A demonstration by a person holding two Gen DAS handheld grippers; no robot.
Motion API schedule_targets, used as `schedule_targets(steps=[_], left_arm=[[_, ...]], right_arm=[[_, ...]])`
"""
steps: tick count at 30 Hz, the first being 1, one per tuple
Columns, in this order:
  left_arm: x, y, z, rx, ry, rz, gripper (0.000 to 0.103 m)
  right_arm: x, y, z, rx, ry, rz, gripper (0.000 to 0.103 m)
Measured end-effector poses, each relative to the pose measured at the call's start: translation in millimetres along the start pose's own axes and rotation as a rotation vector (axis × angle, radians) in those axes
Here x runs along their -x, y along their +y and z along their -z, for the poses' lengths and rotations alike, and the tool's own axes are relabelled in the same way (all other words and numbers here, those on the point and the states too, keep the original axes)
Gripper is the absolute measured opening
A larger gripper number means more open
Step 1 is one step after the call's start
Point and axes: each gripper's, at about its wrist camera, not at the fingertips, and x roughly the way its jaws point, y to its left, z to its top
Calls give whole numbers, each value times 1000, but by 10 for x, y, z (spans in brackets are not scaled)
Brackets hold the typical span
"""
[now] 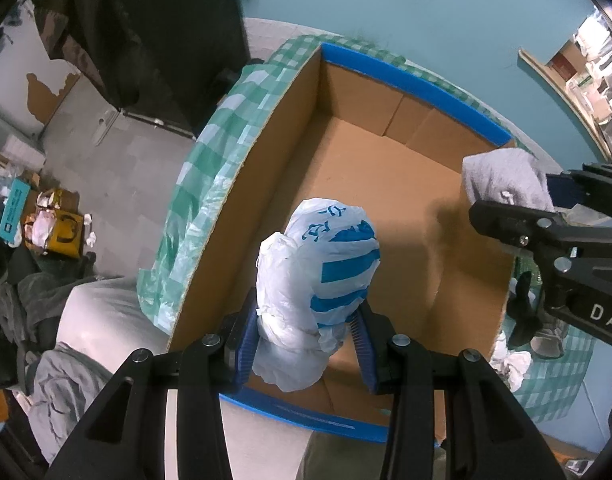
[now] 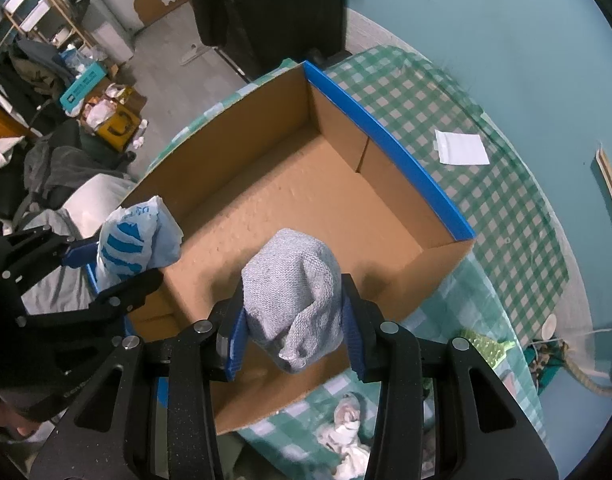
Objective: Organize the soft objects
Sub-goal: 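Open both grippers to drop the socks into the box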
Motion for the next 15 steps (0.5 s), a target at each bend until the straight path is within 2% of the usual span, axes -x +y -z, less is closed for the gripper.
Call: schedule_targets(steps=[5,7,9,13,15], left_arm=[[-17,40,-12,7,6,-11,45],[-27,57,-15,10,13,-11,45],[-37,79,-13,15,17,-20,53],[-27,105,14,23,14,-25,59],[-17,110,29,26,14,-22,67]], right_arm=[[-3,2,-51,-17,-6,0,41],[-2,-9,-62,-24,-8,3,45],[-4,-23,-64,-29,-10,6,50],[13,-34,-50,-41,-17,12,61],[33,-39,-37,-47,-23,13,66]])
